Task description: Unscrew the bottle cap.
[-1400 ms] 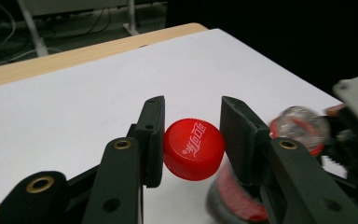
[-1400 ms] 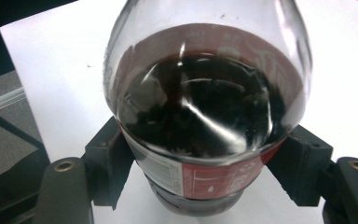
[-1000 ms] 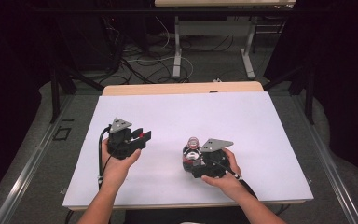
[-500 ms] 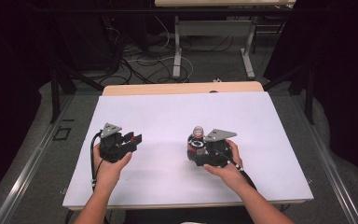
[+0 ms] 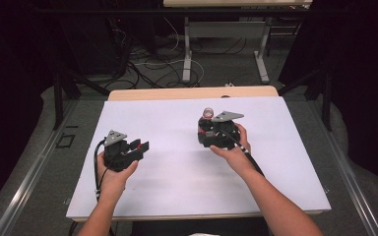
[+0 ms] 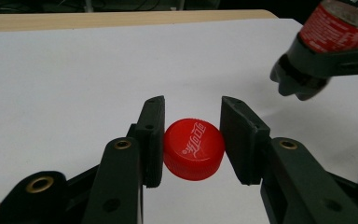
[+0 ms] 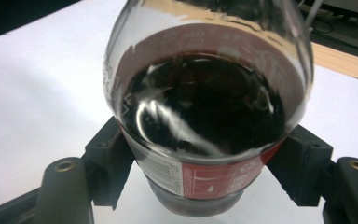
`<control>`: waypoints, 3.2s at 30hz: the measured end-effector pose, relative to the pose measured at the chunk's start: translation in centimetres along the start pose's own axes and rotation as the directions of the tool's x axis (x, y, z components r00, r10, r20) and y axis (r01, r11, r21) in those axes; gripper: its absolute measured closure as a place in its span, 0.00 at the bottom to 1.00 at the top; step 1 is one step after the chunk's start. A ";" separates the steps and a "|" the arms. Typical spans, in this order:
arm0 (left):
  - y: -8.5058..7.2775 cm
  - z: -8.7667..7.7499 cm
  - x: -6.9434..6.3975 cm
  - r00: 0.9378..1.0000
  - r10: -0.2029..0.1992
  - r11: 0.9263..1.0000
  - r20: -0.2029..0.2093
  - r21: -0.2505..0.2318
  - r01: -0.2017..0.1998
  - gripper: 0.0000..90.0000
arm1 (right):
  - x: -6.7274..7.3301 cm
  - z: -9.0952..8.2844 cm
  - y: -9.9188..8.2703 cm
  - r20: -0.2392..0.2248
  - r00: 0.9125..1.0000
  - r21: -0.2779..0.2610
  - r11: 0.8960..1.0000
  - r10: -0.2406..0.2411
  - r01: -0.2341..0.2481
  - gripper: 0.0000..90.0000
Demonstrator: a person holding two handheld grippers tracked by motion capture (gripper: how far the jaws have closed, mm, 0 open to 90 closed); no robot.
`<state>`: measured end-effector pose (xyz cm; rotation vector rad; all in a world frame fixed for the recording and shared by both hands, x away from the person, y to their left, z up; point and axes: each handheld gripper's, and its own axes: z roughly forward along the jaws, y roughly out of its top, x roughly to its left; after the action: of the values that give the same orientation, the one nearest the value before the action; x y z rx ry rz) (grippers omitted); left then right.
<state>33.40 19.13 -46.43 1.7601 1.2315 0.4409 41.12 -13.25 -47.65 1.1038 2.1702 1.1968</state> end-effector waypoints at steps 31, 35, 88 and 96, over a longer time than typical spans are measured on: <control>-0.4 0.6 0.2 1.000 -0.003 1.000 0.001 0.025 0.003 0.69 | 0.1 7.3 -1.2 0.001 0.999 0.034 0.999 0.039 -0.039 0.32; -0.4 0.6 0.2 1.000 -0.002 1.000 0.003 0.027 0.002 0.69 | 0.5 7.5 -1.5 0.004 0.999 0.039 0.999 0.035 -0.035 0.32; -1.4 5.7 -4.3 0.990 0.105 0.988 0.093 0.099 -0.115 0.69 | -0.9 -3.8 -6.0 0.029 0.998 0.087 0.995 0.050 -0.053 0.00; -1.8 8.1 -6.6 0.977 0.110 0.982 0.181 0.130 -0.135 0.69 | -1.2 -5.4 -6.6 0.028 0.998 0.071 0.995 0.065 -0.066 0.00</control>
<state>35.26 9.65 -50.81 1.9591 1.0566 0.2692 35.29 -19.04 -50.29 1.2226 2.1890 1.1334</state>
